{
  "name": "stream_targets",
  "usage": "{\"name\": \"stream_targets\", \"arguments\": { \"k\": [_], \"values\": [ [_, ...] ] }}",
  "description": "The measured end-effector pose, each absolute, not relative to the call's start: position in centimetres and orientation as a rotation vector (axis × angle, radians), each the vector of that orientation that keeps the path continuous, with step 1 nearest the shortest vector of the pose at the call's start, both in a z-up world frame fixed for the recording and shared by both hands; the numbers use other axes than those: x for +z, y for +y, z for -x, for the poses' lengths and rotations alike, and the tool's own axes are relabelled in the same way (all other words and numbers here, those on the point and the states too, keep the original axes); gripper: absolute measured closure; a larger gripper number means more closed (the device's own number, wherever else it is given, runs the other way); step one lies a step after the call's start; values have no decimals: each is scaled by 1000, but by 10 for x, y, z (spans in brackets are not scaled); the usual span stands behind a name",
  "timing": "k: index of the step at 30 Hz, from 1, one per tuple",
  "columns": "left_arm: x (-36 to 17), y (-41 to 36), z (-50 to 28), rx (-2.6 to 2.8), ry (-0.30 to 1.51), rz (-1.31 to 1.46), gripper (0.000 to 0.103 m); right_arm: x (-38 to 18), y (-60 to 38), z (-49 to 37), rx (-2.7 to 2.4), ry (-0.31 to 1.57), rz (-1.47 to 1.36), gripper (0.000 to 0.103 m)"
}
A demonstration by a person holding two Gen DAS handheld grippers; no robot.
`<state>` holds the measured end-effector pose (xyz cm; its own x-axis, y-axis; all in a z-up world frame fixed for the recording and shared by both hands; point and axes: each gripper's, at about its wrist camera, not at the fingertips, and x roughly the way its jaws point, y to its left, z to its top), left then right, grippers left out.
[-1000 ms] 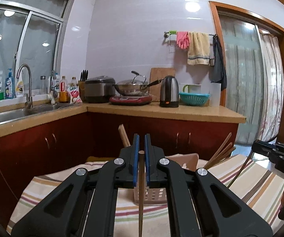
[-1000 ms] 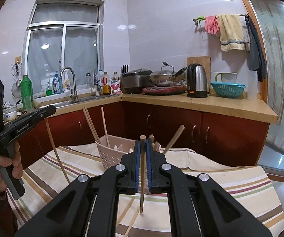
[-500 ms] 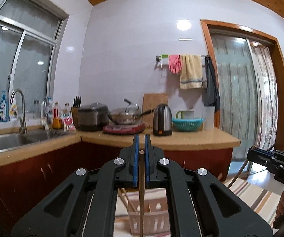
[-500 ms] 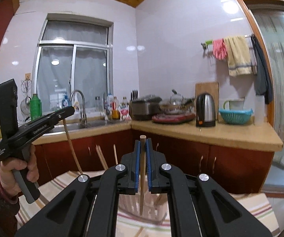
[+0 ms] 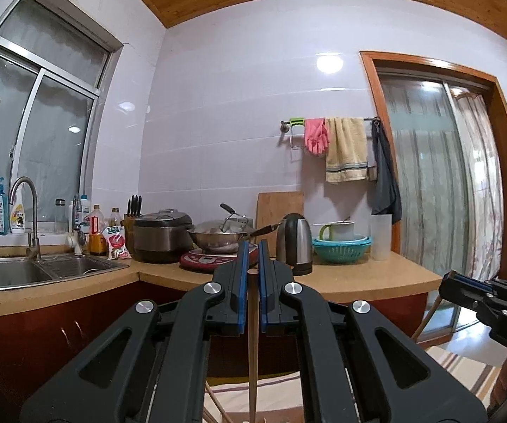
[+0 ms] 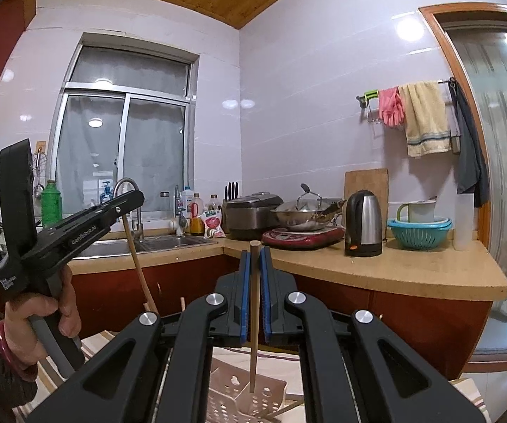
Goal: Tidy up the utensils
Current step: 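Lower both held chopsticks upright into the beige basket, then open both tools to release the chopsticks and move toward the remaining chopsticks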
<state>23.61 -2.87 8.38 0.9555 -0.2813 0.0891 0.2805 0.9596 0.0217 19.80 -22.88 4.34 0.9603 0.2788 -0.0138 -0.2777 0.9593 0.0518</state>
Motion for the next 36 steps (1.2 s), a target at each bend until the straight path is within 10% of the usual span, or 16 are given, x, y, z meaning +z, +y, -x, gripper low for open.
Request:
{"name": "stream_targets", "arguments": {
  "k": [14,17,19,25,36],
  "values": [
    [-2,-28,-300,-259,120,16,97,-12,-222,-245,289,176,-50,96],
    [-10,-30,-299,-259,142,0,80,-20,-220,-248,287,205,-48,96],
    [-14,-31,-295,-251,137,-15,44,-22,-220,-248,288,215,-52,94],
    [-7,-36,-279,-259,128,-46,25,-15,-218,-235,265,193,-34,63],
    [-23,-40,-217,-224,278,-110,12,-15,-226,-165,222,187,-44,47]
  ]
}}
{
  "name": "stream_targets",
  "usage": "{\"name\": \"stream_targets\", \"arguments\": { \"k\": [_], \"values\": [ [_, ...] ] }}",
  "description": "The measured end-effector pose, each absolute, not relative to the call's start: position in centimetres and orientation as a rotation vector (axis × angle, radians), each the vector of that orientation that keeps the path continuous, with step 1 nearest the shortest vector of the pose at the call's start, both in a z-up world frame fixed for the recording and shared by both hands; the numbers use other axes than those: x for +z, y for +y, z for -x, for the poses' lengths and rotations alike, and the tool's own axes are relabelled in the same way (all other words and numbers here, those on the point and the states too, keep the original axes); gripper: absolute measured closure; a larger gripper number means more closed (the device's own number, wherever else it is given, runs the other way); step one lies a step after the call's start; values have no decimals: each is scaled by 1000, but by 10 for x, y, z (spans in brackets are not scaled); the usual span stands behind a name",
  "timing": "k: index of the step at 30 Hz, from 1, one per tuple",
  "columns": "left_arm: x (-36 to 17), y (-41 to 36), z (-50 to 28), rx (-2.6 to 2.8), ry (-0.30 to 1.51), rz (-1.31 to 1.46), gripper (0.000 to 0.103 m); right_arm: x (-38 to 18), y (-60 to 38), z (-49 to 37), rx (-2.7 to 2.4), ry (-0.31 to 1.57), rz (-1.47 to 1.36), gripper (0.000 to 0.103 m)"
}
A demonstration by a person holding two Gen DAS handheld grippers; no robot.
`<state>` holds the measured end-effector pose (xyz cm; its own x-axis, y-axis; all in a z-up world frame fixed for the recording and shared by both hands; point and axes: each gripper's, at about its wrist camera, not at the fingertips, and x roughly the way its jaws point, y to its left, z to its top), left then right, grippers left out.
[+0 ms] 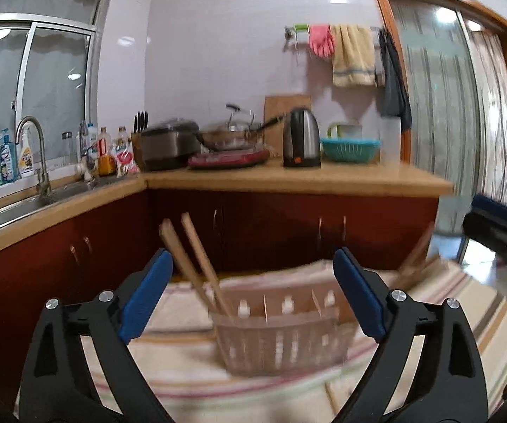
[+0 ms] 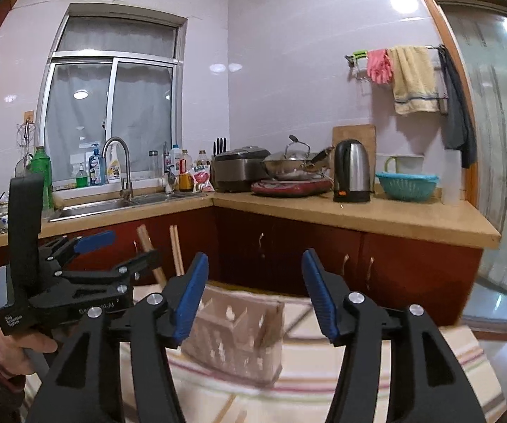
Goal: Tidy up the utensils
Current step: 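Open both tools to release the chopsticks and move toward the remaining chopsticks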
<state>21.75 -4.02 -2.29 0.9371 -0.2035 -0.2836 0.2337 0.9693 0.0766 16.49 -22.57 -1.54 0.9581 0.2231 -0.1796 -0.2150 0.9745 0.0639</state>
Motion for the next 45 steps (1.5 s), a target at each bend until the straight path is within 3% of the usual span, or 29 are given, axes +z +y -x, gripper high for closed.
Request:
{"name": "stream_targets", "arguments": {
  "k": [14,23,33,42,45],
  "values": [
    [-116,-24,-103,-127,466,-102,4,-135,-218,-81,208,443,-49,47],
    [-155,-8,-66,-51,520,-102,4,-178,-201,-55,278,544,-3,49],
    [-171,-9,-56,-44,555,-112,4,-209,-182,-57,337,694,49,66],
    [-173,-27,-58,-83,571,-112,4,-215,-207,-61,274,729,17,96],
    [-173,-39,-58,-114,572,-110,4,-214,-221,-62,239,727,0,97]
  ]
}}
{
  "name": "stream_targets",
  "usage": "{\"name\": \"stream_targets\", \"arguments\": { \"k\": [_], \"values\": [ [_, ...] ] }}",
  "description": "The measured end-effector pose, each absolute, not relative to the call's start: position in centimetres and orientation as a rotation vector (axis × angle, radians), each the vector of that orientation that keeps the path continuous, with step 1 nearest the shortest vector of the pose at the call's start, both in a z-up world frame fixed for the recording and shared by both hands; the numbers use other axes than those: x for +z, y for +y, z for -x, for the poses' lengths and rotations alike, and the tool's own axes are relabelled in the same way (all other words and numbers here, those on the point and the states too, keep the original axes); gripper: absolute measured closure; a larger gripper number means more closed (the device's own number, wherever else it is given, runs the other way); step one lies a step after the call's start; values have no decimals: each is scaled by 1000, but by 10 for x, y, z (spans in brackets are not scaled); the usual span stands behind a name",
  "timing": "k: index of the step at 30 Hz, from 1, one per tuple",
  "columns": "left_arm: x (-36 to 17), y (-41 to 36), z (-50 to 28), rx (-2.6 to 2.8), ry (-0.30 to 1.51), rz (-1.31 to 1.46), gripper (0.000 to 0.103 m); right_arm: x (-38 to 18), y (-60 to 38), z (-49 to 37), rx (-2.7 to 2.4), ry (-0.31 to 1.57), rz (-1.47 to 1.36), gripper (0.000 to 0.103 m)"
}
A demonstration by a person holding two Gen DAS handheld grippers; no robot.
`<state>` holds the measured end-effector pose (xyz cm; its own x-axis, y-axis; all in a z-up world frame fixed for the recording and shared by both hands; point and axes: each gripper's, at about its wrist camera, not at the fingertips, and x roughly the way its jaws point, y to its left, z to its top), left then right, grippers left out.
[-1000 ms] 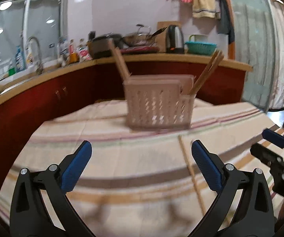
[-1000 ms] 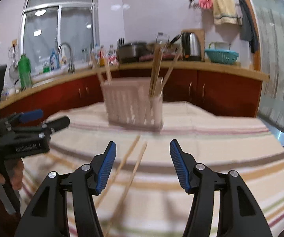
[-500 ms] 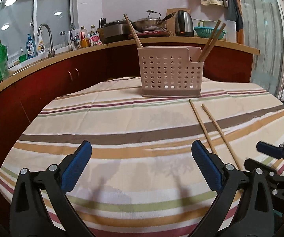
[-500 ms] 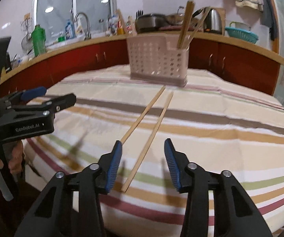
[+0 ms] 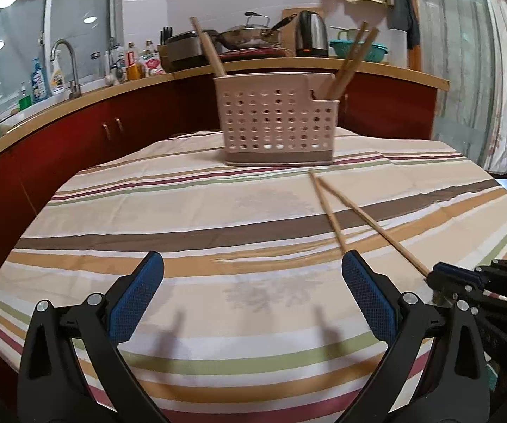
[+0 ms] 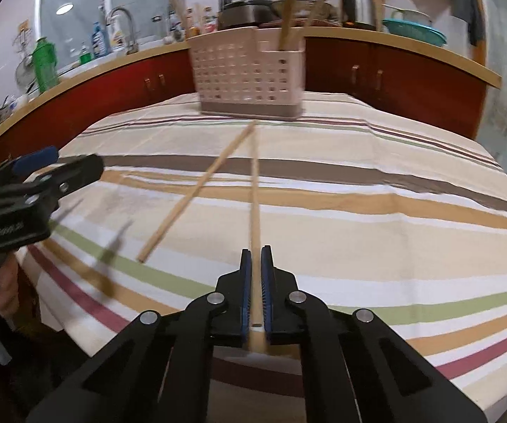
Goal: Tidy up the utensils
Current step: 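Open both tools to release the chopsticks and move toward the remaining chopsticks, then close the right tool on one loose chopstick while the left tool closes on the other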
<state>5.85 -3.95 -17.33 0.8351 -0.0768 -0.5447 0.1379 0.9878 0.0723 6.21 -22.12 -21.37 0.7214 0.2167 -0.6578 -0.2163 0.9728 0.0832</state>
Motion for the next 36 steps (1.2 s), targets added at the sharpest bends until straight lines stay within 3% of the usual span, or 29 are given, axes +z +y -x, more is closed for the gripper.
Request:
{"name": "stream_targets", "arguments": {
  "k": [14,18,23,25,36],
  "values": [
    [-201,-80,-79,-218,688,-62,5,-215,-262,-61,175,710,-64,97],
    [-214,-85,-86,-244,756,-84,36,-215,-264,-62,180,709,-73,97],
    [-217,-81,-82,-248,749,-113,47,-215,-262,-63,183,711,-75,97],
    [-216,-73,-80,-242,744,-107,59,-215,-260,-63,187,713,-72,97],
    [-213,-25,-87,-187,742,-82,68,-214,-249,-68,207,714,-46,97]
  ]
}}
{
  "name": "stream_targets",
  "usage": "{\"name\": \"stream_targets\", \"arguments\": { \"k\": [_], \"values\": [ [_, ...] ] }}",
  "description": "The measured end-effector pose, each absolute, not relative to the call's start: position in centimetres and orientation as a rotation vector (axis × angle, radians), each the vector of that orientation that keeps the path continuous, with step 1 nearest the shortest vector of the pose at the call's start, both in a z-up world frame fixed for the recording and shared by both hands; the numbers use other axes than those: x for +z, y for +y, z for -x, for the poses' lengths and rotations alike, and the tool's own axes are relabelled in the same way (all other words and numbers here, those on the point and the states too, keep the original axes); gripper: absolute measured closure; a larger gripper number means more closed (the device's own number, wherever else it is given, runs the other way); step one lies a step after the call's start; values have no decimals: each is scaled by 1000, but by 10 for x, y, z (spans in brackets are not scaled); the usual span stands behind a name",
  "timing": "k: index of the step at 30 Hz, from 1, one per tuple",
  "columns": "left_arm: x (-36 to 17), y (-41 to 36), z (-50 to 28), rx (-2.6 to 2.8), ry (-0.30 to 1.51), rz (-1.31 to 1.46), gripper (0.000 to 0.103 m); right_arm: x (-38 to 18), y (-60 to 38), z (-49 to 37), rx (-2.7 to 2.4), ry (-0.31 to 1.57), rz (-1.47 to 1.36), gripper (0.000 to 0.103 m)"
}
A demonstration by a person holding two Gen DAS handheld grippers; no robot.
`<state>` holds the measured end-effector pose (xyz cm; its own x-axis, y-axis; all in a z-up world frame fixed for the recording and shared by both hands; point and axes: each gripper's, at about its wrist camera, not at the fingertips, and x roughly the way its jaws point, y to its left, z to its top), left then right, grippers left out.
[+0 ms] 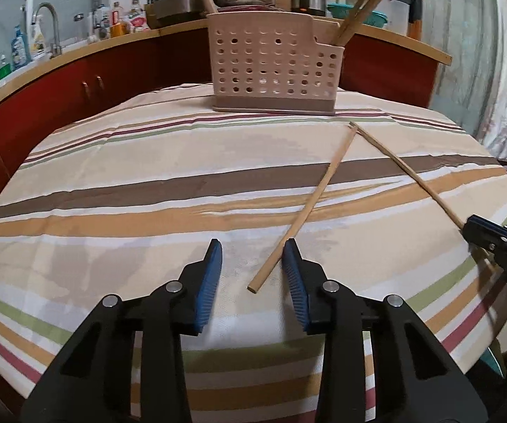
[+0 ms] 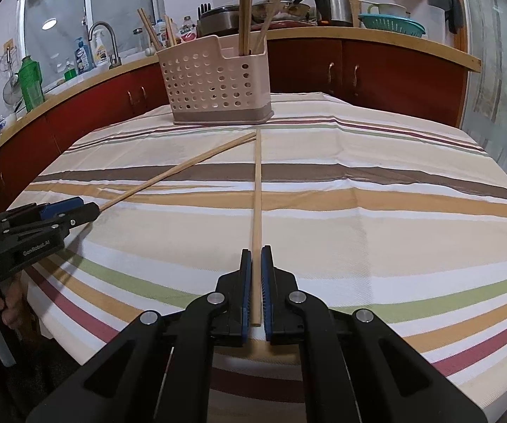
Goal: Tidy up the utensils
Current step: 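Close the right tool on one loose chopstick while the left tool closes on the other, then lift both held chopsticks and carry them toward the beige basket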
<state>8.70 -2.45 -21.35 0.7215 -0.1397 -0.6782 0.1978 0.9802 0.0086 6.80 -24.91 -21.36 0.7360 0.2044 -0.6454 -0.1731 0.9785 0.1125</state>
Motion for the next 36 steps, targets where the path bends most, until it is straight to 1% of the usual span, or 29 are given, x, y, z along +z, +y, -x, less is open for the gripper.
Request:
{"name": "stream_targets", "arguments": {
  "k": [6,8,10,12,16,28,29,30,32,33,36],
  "values": [
    [-213,-32,-92,-288,754,-108,69,-214,-251,-68,199,714,-49,97],
    [-213,-38,-90,-314,753,-118,74,-214,-252,-68,197,714,-52,97],
    [-213,-43,-89,-343,749,-131,89,-214,-252,-68,196,713,-56,97],
    [-214,-44,-90,-351,749,-117,94,-214,-252,-68,196,712,-57,97],
    [-214,-35,-89,-336,751,-83,97,-213,-253,-66,193,704,-59,97],
    [-212,4,-74,-204,744,-58,97,-214,-247,-65,224,704,-62,96],
    [-212,6,-73,-197,743,-50,96,-214,-247,-65,224,702,-69,96],
    [-212,7,-72,-191,741,-43,93,-215,-248,-65,223,702,-73,95],
    [-212,8,-70,-189,736,-47,79,-215,-250,-63,218,699,-75,90],
    [-213,7,-68,-186,732,-55,65,-215,-250,-62,221,696,-78,89],
    [-215,6,-63,-187,712,-65,64,-216,-249,-59,224,686,-67,88]
  ]
}}
